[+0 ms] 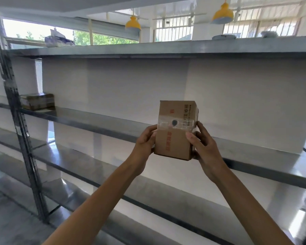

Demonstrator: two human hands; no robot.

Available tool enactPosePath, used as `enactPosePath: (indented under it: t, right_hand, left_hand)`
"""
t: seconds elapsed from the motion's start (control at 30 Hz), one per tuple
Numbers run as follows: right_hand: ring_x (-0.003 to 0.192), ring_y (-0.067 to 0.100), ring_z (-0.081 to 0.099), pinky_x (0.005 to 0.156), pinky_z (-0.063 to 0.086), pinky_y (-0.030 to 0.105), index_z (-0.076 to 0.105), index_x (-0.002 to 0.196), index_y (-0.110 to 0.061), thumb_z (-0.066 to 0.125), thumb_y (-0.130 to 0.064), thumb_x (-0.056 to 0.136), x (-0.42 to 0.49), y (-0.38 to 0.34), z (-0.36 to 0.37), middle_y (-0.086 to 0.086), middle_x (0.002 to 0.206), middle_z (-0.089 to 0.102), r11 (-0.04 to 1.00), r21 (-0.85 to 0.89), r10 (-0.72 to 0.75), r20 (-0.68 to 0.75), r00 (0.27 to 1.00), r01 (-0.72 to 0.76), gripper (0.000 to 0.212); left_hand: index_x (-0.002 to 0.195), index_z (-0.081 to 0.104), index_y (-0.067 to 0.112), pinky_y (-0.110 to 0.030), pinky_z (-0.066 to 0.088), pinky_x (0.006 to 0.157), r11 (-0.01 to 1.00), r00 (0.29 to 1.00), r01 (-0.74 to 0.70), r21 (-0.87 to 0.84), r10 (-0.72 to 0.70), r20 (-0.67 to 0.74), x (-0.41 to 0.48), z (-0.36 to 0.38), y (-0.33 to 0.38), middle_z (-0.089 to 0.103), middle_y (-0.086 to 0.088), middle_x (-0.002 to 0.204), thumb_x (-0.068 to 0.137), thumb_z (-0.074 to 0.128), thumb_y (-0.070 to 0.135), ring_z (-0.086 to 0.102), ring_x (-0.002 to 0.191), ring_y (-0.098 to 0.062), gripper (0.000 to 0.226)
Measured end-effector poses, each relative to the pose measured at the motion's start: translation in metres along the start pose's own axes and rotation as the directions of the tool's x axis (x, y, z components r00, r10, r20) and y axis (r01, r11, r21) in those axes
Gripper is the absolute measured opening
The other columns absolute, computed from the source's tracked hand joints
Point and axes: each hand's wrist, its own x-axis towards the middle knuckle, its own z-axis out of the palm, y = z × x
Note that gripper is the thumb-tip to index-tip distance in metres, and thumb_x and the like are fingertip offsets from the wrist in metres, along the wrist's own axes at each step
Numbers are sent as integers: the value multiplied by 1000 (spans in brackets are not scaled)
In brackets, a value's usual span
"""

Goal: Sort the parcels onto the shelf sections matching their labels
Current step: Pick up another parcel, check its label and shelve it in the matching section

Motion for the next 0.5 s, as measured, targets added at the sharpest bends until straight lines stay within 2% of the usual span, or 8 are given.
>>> enactPosePath:
  t: [0.07, 0.2, 0.33, 0.43, 0.5]
  right_hand:
    - [113, 22, 59, 78, 58, 45, 39, 131, -45, 64, -50, 62, 8, 4, 9, 1, 129, 57, 1000, 17, -13, -14, 1000, 13, 74]
    - [108, 15, 60, 72, 58, 38, 36, 137, -43, 60, -47, 67, 26, 12, 26, -4, 127, 58, 998, 44, -34, -83, 996, 38, 74]
    - [105, 9, 61, 65, 57, 26, 43, 126, -48, 59, -44, 73, 43, 20, 49, -11, 116, 63, 998, 31, -45, -132, 990, 50, 56]
    - [99, 6, 64, 69, 58, 30, 45, 131, -45, 55, -41, 85, 58, 28, 72, -15, 103, 67, 998, 20, -52, -159, 986, 56, 48]
    - [104, 11, 64, 79, 58, 38, 49, 124, -50, 53, -50, 82, 65, 30, 90, -15, 105, 68, 997, -17, -72, -166, 984, 70, 43]
  left_hand:
    - [123, 48, 37, -42, 50, 97, 999, 998, 32, 17, -33, 61, 11, -8, -8, 63, 4, 115, 103, 26, 34, 58, 113, -16, 31]
    - [138, 37, 33, -48, 43, 106, 995, 976, 92, 23, -95, 198, 37, -25, -20, 58, -2, 128, 101, 21, 45, 53, 123, -20, 42]
    - [133, 42, 35, -41, 42, 107, 988, 938, 156, 17, -153, 311, 60, -50, -24, 57, -2, 129, 98, 19, 51, 53, 122, -18, 44]
    - [132, 45, 33, -43, 37, 111, 979, 903, 204, 12, -193, 384, 75, -75, -25, 56, -4, 131, 97, 18, 54, 51, 124, -20, 49]
    - [134, 45, 34, -43, 35, 112, 976, 883, 216, 9, -200, 425, 84, -92, -26, 54, -4, 134, 98, 17, 53, 50, 126, -20, 49]
